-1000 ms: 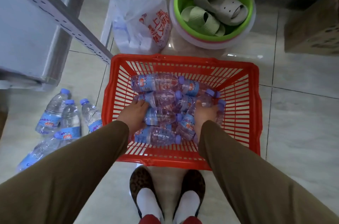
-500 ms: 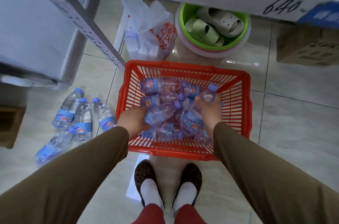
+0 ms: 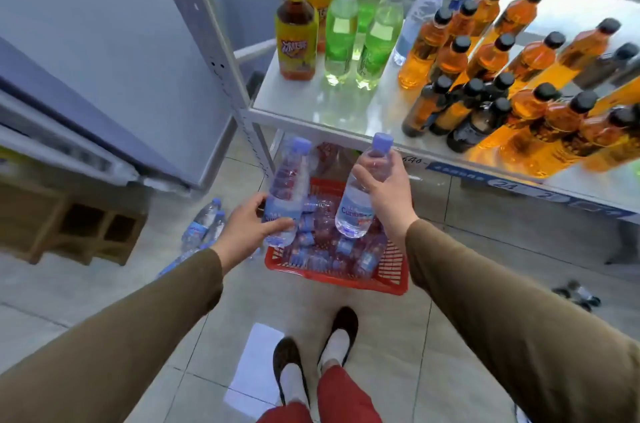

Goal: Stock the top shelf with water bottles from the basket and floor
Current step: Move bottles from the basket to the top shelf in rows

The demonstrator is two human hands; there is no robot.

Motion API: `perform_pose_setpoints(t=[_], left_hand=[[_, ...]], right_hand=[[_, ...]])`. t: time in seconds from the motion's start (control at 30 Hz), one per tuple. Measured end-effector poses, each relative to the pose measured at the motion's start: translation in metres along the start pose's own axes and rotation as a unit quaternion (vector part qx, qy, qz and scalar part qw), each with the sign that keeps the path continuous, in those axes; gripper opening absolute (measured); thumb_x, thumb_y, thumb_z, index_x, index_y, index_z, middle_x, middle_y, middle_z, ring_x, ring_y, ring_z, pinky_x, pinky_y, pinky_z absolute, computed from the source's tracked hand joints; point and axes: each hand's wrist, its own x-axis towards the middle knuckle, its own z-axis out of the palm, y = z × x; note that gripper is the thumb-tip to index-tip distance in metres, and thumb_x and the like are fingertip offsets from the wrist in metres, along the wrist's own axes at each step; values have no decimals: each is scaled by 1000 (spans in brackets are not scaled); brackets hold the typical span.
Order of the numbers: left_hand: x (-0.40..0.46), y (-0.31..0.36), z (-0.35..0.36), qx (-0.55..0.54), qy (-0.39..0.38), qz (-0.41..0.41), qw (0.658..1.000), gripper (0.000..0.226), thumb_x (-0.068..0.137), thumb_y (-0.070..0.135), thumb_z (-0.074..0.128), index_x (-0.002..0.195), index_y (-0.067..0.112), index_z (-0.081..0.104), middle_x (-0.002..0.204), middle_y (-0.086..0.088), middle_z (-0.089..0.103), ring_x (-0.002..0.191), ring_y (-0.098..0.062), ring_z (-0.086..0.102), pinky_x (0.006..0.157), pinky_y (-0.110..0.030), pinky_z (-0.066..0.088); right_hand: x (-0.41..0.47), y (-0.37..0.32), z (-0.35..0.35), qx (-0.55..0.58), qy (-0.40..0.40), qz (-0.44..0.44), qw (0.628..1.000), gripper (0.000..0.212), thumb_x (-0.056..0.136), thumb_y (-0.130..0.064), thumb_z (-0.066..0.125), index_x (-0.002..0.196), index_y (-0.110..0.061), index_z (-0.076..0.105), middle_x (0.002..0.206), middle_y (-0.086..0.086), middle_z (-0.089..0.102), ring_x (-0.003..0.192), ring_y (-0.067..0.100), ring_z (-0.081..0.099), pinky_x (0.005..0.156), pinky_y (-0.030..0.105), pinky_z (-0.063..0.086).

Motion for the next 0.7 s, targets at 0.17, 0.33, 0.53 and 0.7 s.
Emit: perform_pose_setpoints(t=[0.17,0.33,0.53,0.7], left_hand=[[-59,125,-58,-39,28,103,994,45,72,30,89,110,24,66,101,10,75,88,-1,69,78,-19,52],[-114,227,-104,-81,73,204,973,57,64,40,91,114,23,69,106,5,76,102,-18,69,92,-34,55],[-146,338,-125,-105,113,308,939,52,70,24,89,117,16,68,109,1,76,104,-21,69,89,-31,55],[-139,411,-124,-123,151,350,916,54,69,25,91,118,17,68,112,-1,76,109,-27,68,100,-46,53]], right_hand=[[-50,-153,-26,5,-28,-117,993,66,95,-31,78,147,-8,46,123,12,70,113,29,70,94,43,57],[-99,-275,-62,49,-51,-211,975,69,96,-24,75,154,-10,41,128,9,71,114,22,71,93,28,55],[-113,-378,-106,69,-77,-300,948,60,97,-16,74,148,-3,46,106,-3,71,89,5,72,82,21,56],[-92,-449,-141,66,-88,-349,931,36,97,-15,74,130,-8,59,98,1,70,83,3,67,79,17,54]])
